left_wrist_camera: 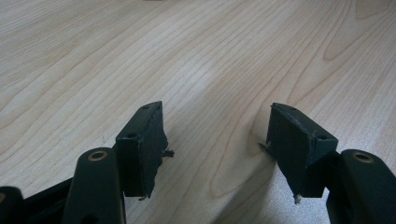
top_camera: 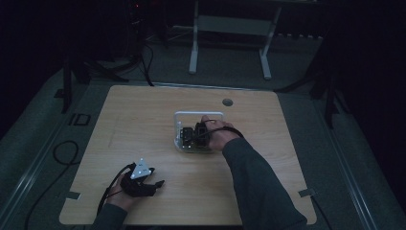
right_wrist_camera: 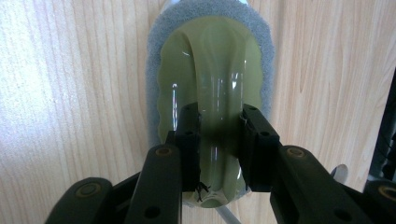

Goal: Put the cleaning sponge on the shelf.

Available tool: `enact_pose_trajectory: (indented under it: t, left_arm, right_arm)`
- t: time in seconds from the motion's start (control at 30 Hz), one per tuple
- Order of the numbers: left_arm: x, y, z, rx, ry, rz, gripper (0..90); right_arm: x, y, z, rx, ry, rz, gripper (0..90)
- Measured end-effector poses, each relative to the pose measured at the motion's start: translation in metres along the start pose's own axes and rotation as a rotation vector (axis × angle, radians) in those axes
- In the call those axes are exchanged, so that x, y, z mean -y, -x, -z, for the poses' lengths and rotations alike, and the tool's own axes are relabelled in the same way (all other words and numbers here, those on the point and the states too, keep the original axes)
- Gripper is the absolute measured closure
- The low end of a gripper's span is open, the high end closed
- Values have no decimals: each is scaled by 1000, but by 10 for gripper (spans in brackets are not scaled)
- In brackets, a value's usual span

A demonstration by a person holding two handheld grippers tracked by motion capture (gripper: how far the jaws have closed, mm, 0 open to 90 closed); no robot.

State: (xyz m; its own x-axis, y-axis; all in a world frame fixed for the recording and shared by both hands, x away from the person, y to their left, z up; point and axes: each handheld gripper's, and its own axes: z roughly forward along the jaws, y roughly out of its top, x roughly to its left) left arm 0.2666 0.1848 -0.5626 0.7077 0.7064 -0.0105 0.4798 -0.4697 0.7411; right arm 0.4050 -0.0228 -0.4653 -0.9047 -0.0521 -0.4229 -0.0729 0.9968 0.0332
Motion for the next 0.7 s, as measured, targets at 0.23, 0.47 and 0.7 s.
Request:
enact_pose_trajectory:
  t: [0.23,0.47,0.7]
  left_arm:
    - [0,0,0,1,0,1,372]
    - [0,0,0,0,1,2,372]
    - [0,0,0,1,-2,-1,372]
  right_arm:
    - [-1,-1,-4,40,-9,5,715]
    - [-2,-2,-6,62,-16,3,718]
    - [-2,-1,-9,80,-18,-4,721]
